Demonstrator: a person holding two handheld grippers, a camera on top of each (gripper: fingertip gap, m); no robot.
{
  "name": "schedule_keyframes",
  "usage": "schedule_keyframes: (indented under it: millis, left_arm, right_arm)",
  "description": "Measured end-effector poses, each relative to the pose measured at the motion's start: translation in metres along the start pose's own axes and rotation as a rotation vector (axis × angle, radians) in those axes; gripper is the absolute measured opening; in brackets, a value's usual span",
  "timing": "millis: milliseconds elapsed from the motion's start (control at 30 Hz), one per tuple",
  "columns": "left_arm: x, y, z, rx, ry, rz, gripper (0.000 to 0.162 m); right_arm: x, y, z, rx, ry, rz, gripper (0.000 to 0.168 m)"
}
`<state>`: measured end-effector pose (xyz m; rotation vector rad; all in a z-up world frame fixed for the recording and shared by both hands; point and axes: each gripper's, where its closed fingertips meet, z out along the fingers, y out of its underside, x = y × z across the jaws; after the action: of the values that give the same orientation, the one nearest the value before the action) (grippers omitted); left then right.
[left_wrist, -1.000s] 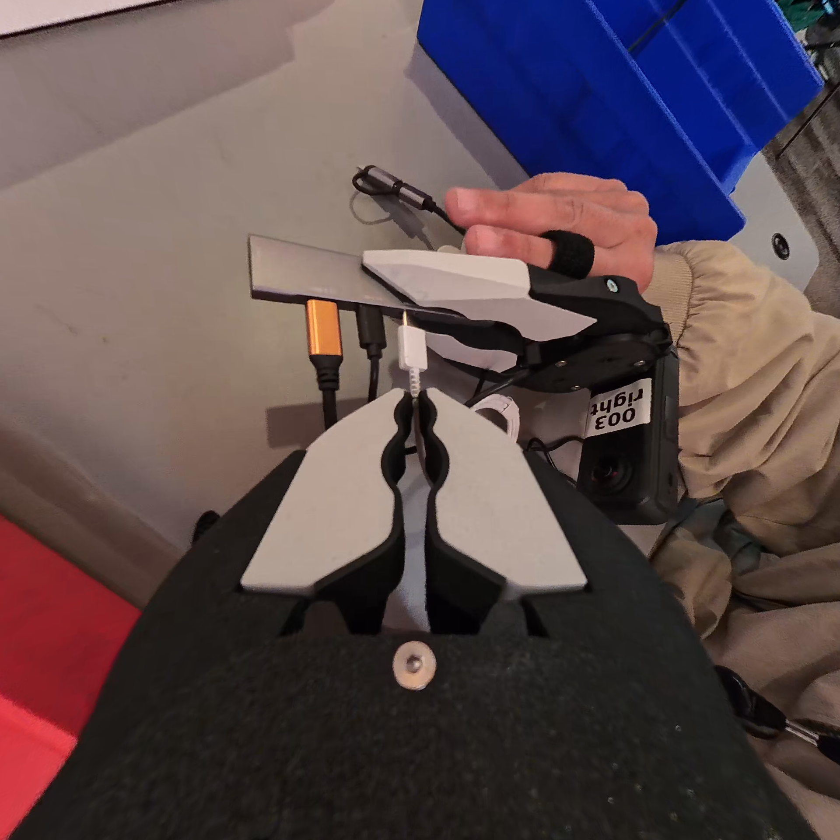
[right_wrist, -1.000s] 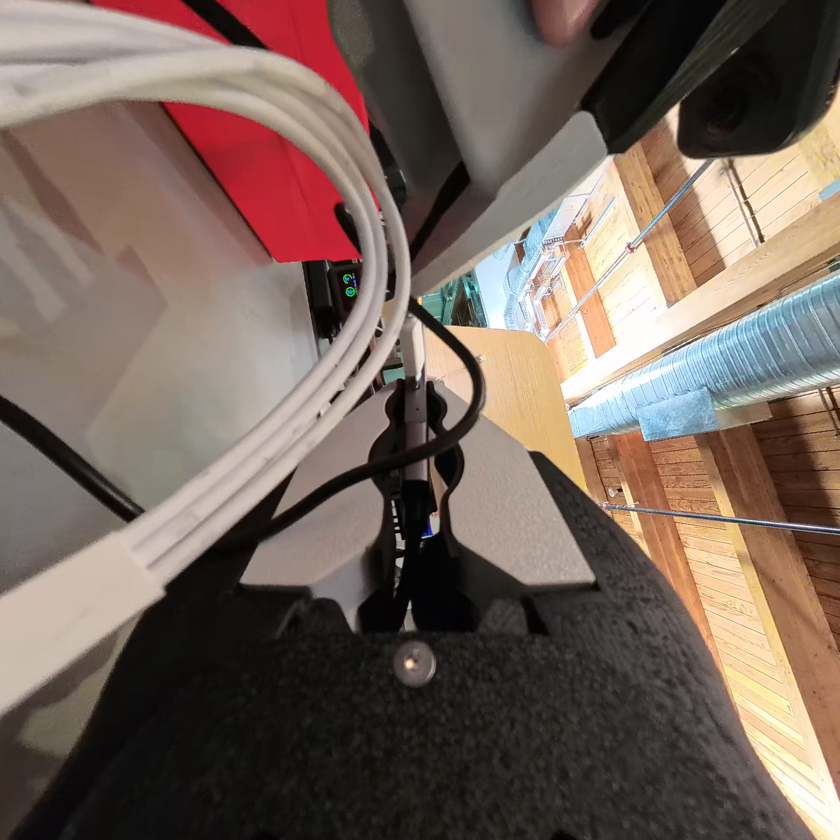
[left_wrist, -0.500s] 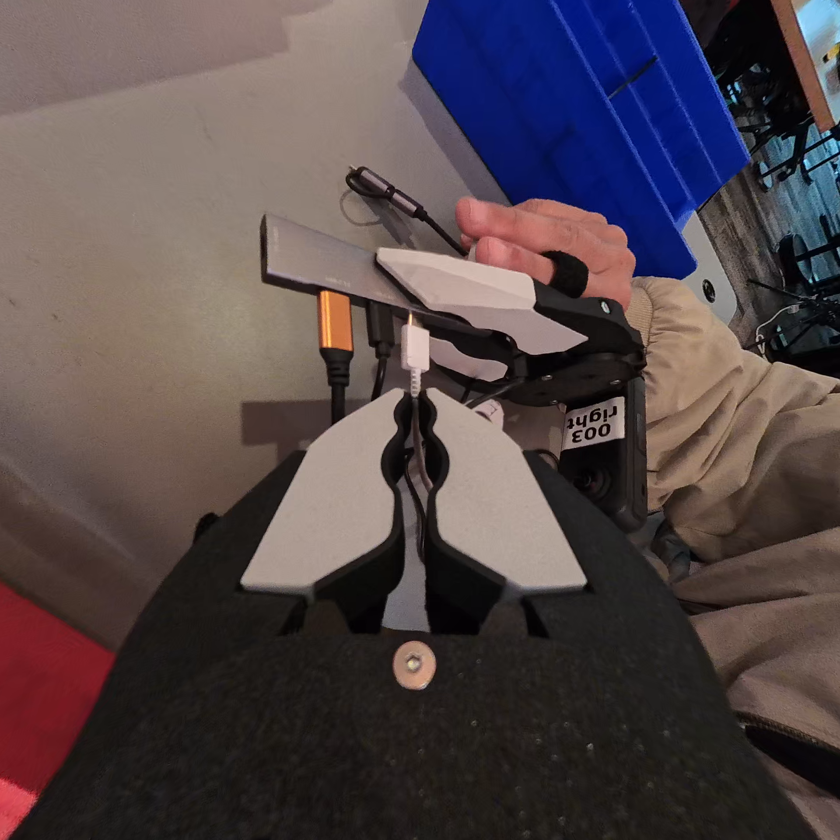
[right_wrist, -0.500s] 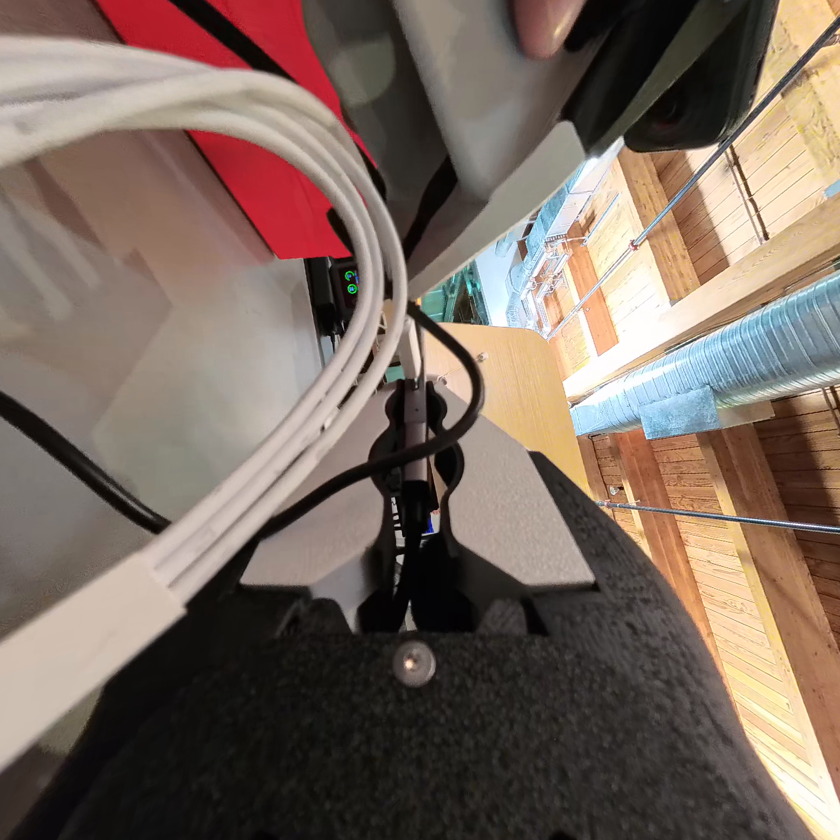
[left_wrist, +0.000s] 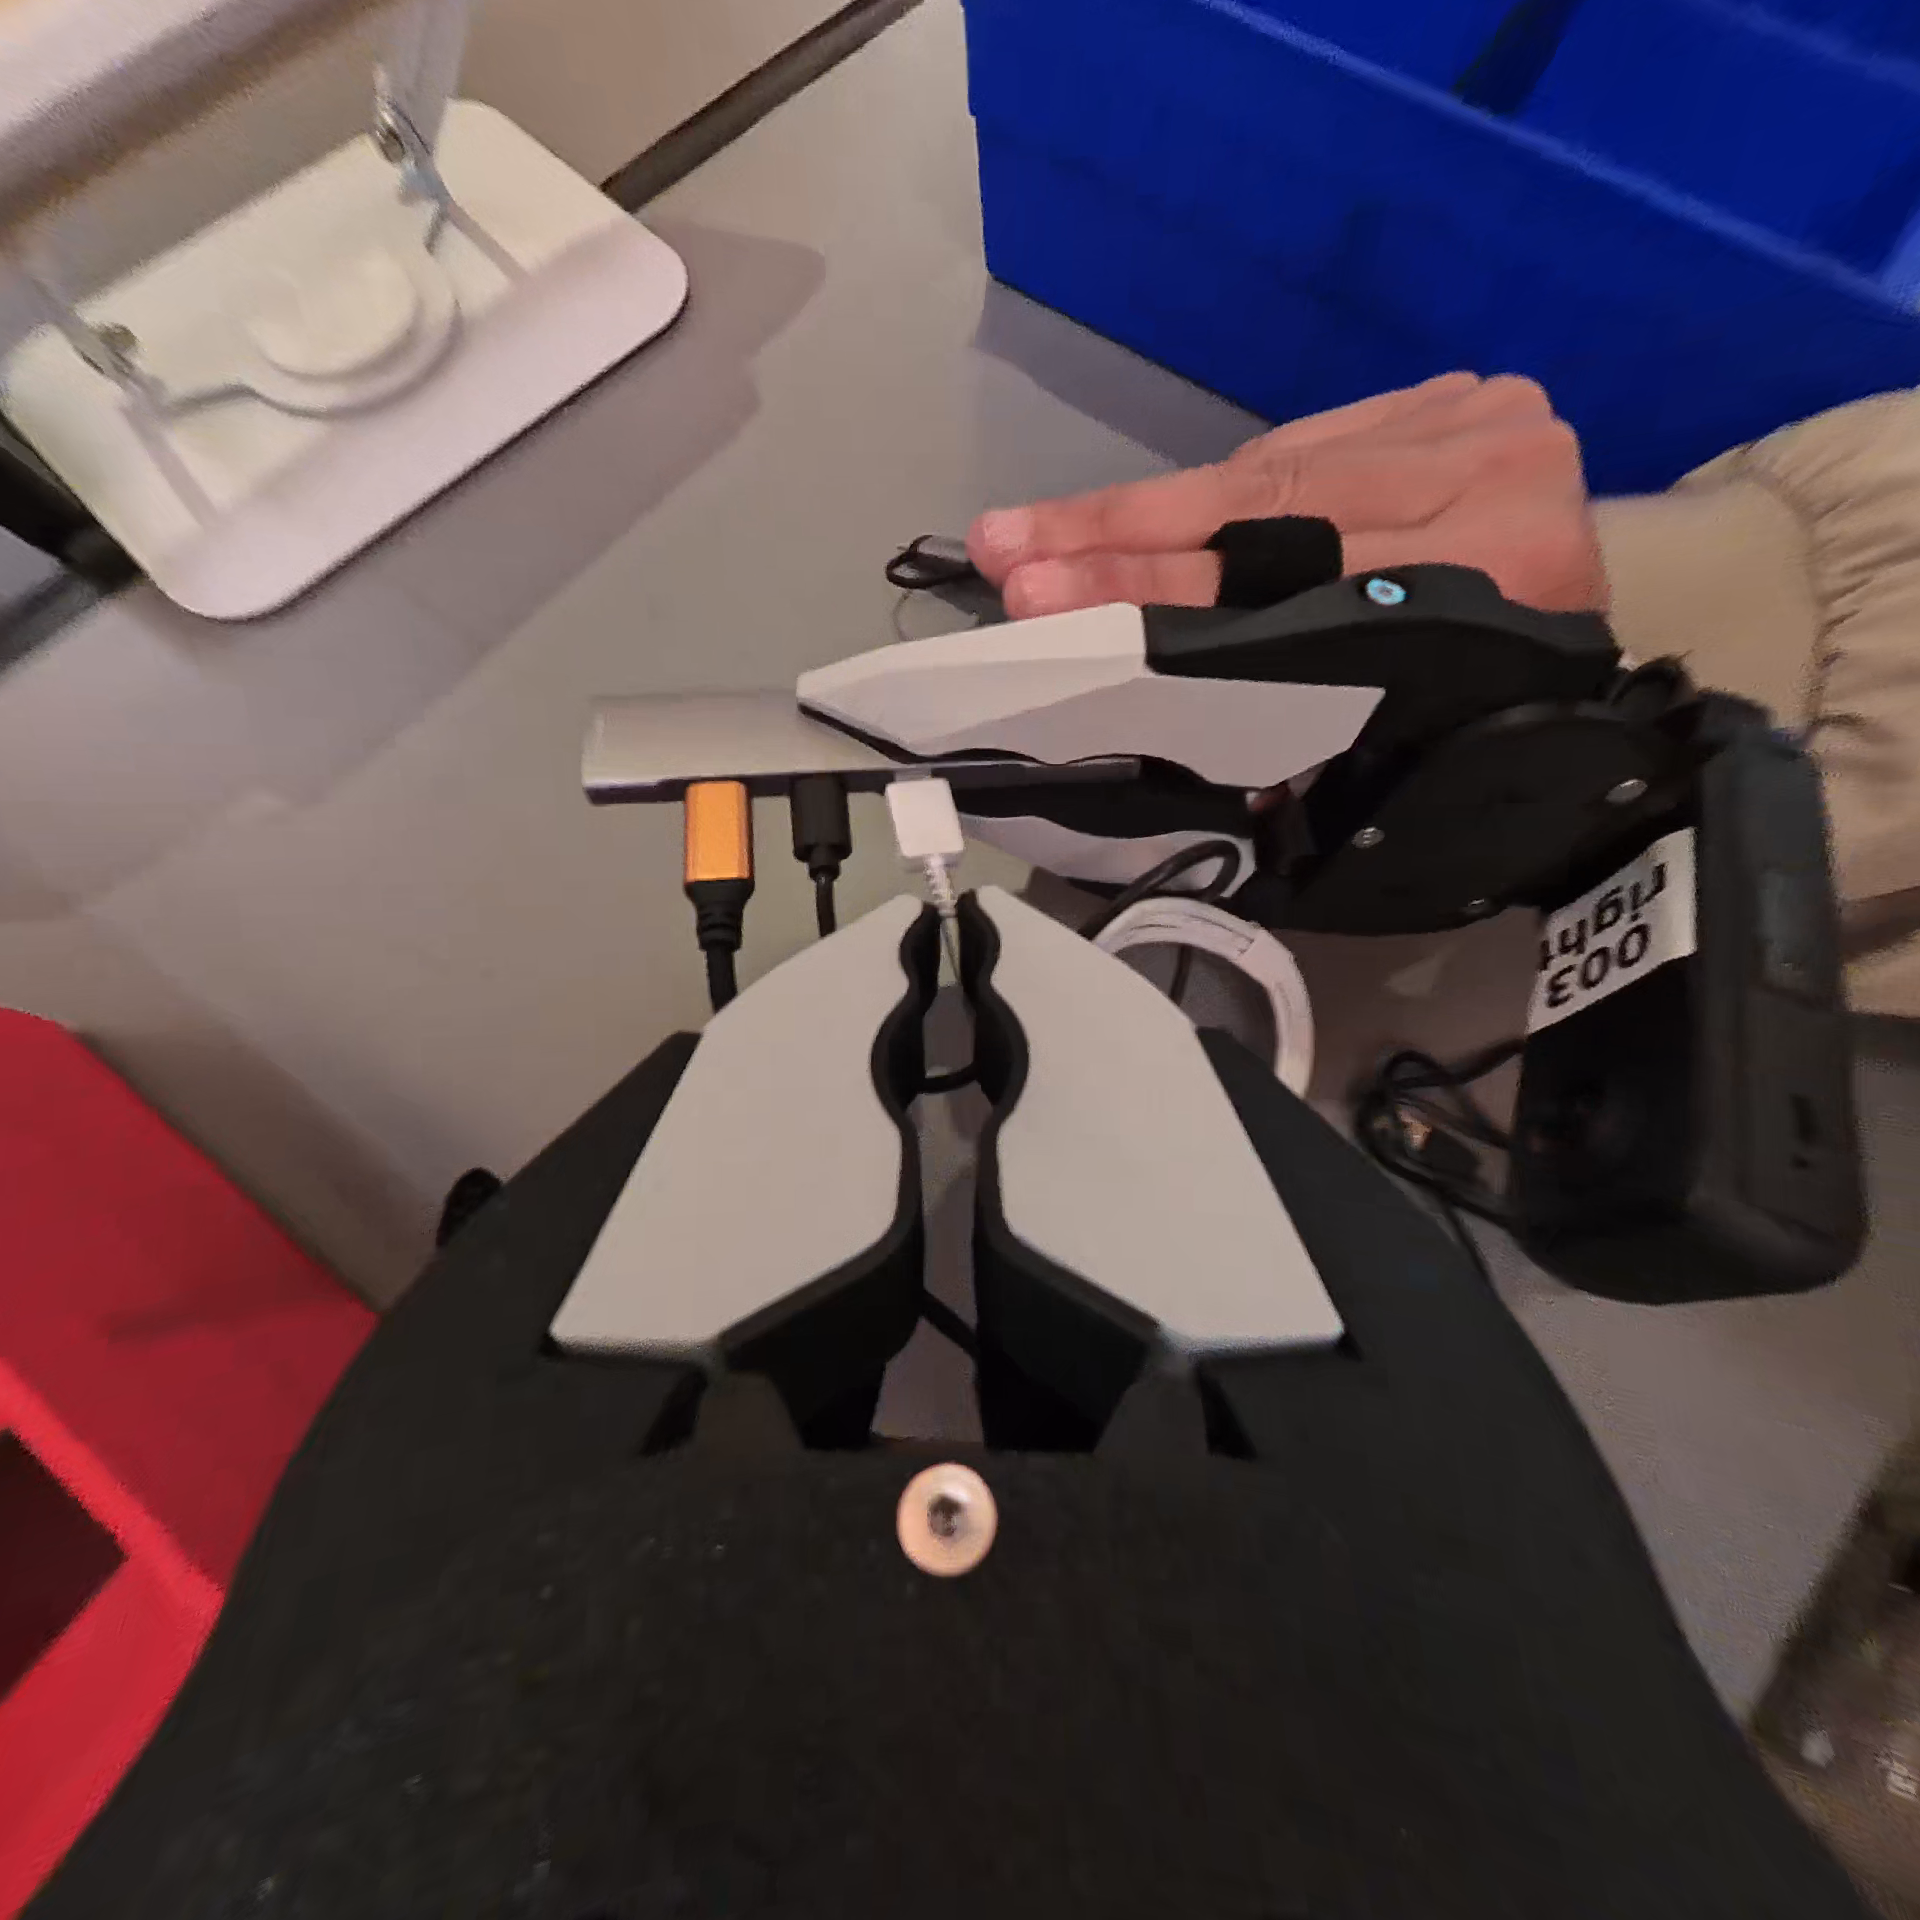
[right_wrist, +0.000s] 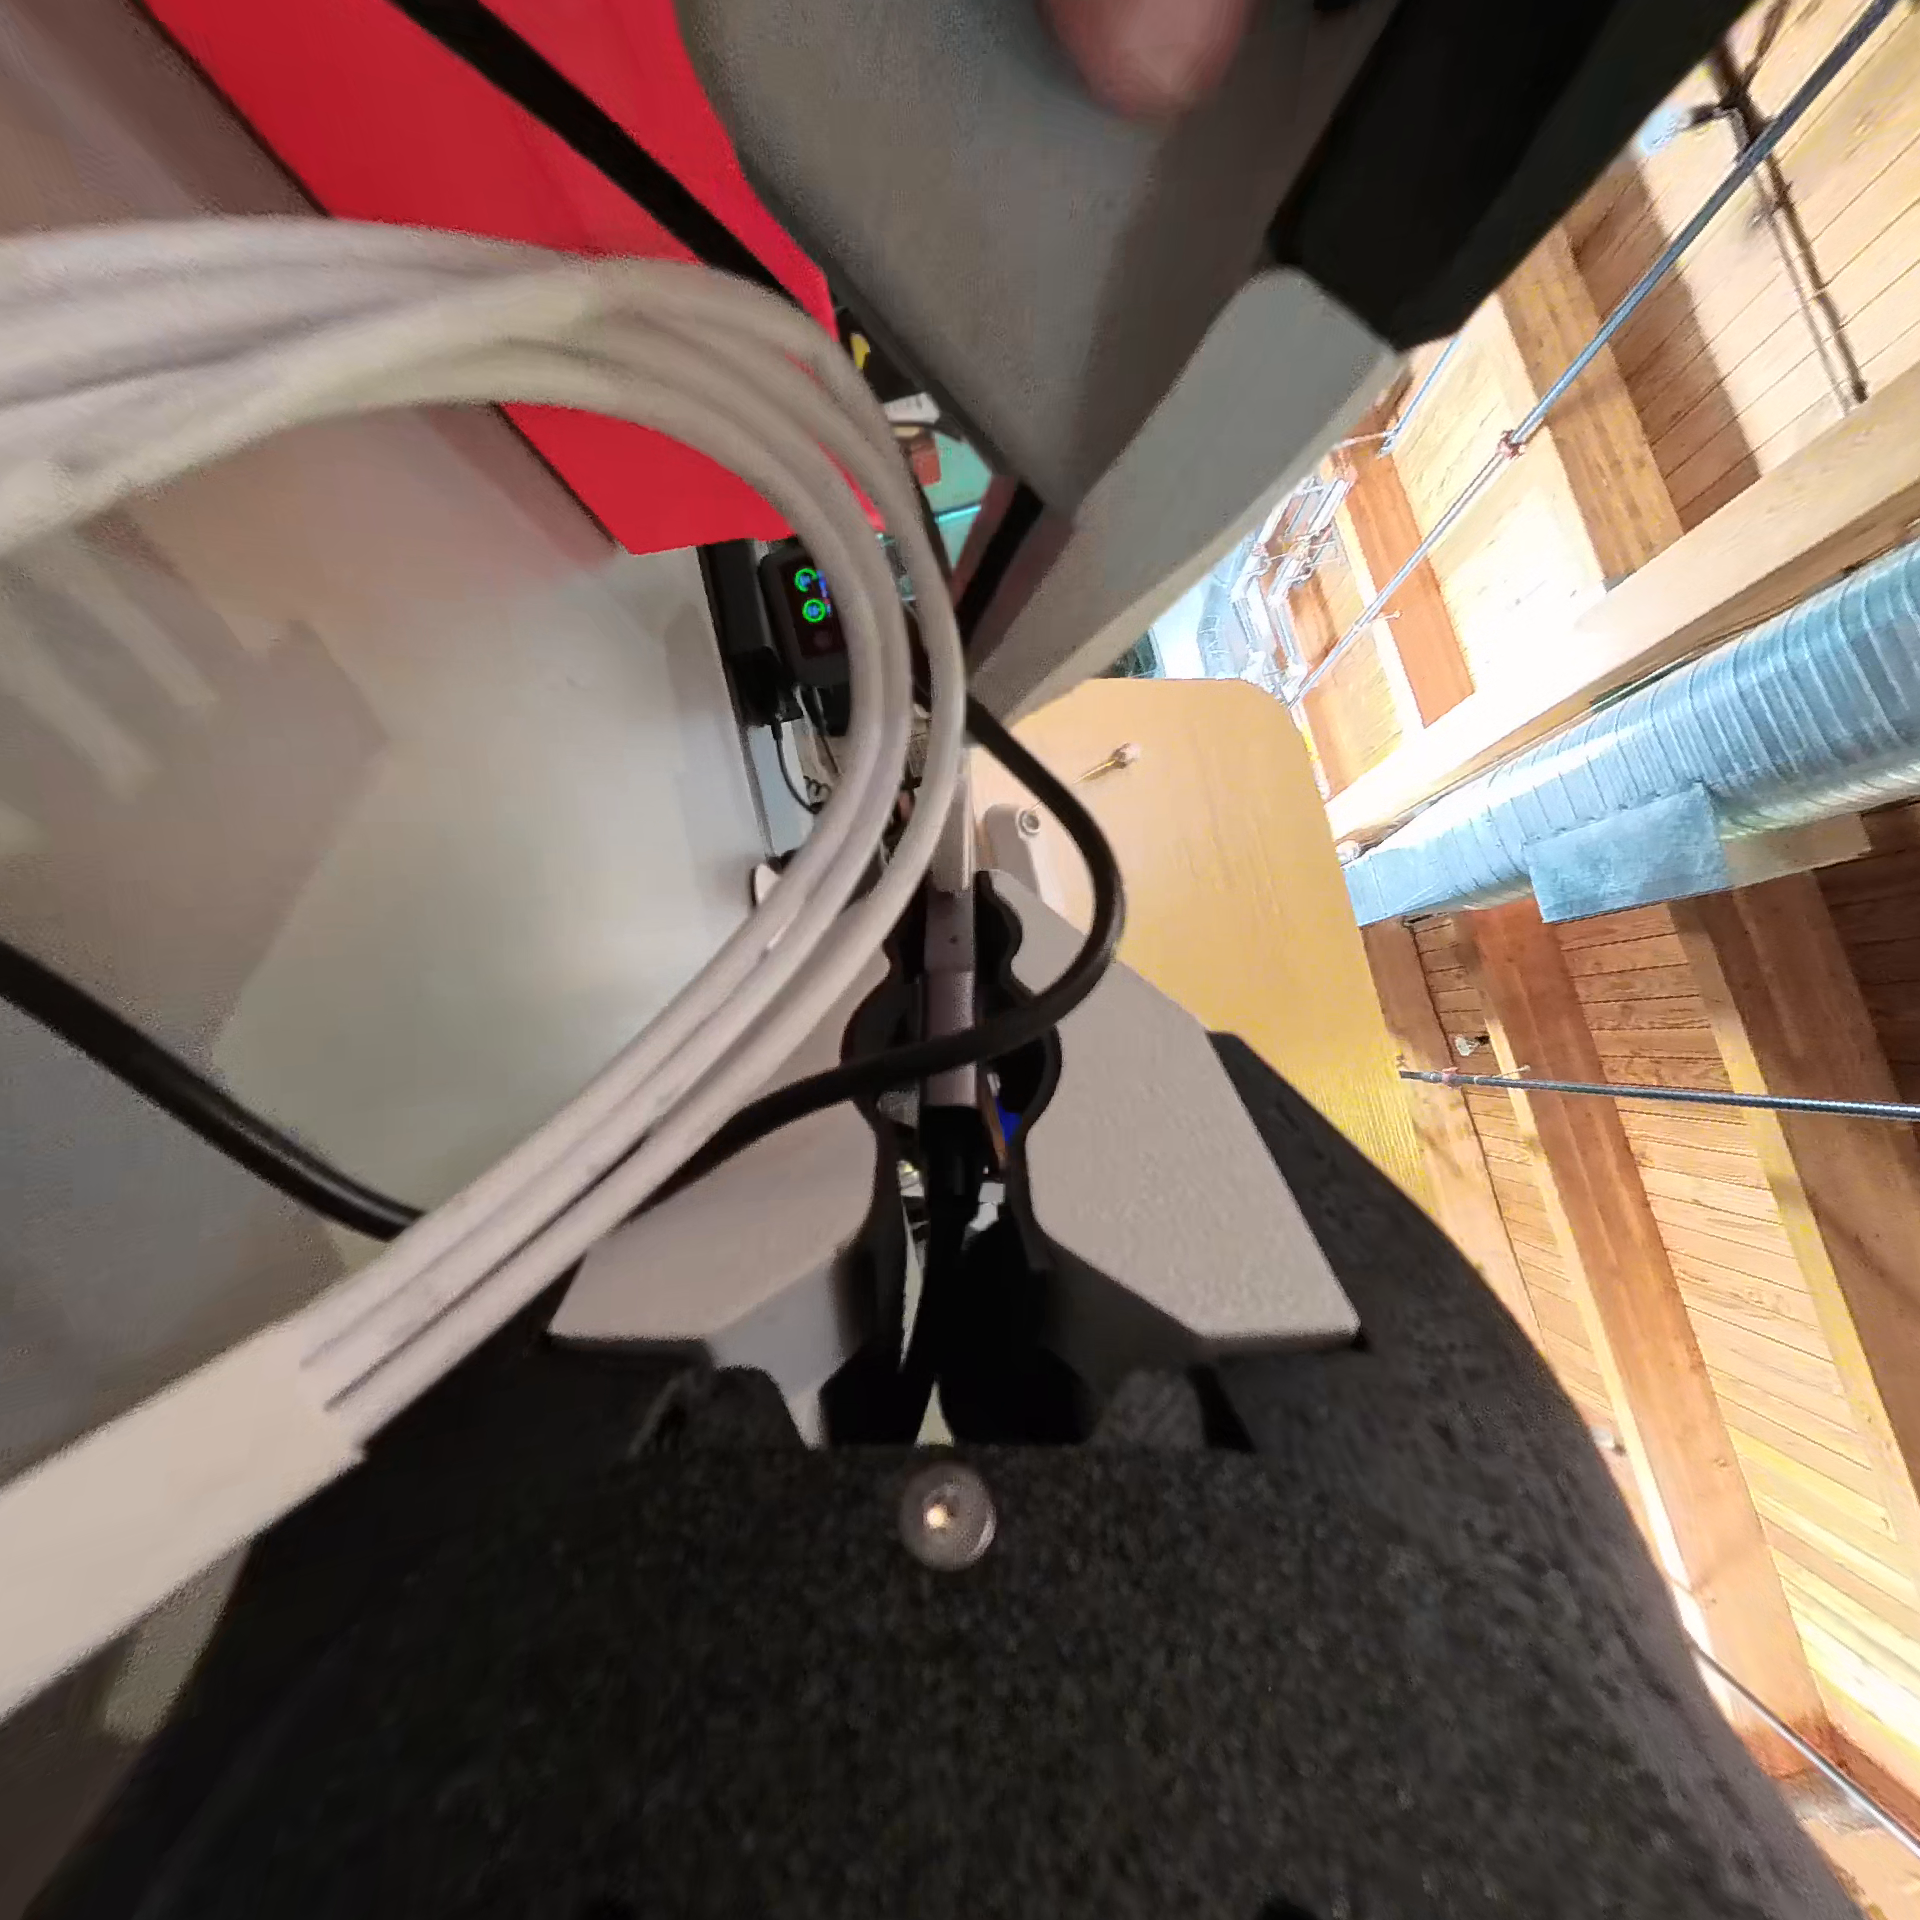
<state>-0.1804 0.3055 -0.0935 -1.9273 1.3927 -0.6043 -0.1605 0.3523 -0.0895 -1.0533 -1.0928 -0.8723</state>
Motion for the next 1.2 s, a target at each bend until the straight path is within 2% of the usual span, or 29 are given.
schedule_keyframes:
  millis: [33,133,200,400,667,700,900,1033,1200]
  left_arm:
    - [-0.001,0.000,0.001,0.008,-0.030,0.039,0.003]
    - [-0.002,-0.002,0.001,0.032,-0.068,0.076,0.003]
    - [-0.005,0.005,0.006,-0.006,-0.073,0.062,0.002]
    - [-0.010,0.001,0.006,0.054,-0.135,0.078,0.002]
    - [-0.007,-0.003,0.000,0.103,0.004,-0.006,0.002]
    - [-0.006,-0.005,-0.002,0.107,0.004,0.006,0.002]
    - [-0.008,0.004,0.008,0.060,-0.082,0.105,0.003]
    - [-0.005,-0.004,0.005,0.117,-0.046,0.050,0.003]
    - [-0.003,-0.009,0.003,0.122,-0.116,0.126,0.004]
  right_arm:
    - [-0.001,0.000,0.000,-0.006,-0.004,-0.001,0.003]
    - [0.000,0.002,0.000,-0.021,-0.013,0.024,0.004]
    - [-0.001,0.001,-0.001,-0.029,-0.007,0.001,0.006]
    - [0.004,0.001,0.001,-0.053,0.019,-0.023,0.007]
    - [0.001,-0.002,0.000,-0.031,0.012,-0.007,0.003]
    - [0.000,-0.003,0.000,-0.027,0.009,0.005,0.007]
    - [-0.005,-0.001,0.001,-0.036,0.001,-0.014,0.007]
    - [0.002,0.001,0.000,-0.022,0.023,0.029,0.007]
    - [0.007,0.003,-0.001,0.003,0.030,0.049,0.006]
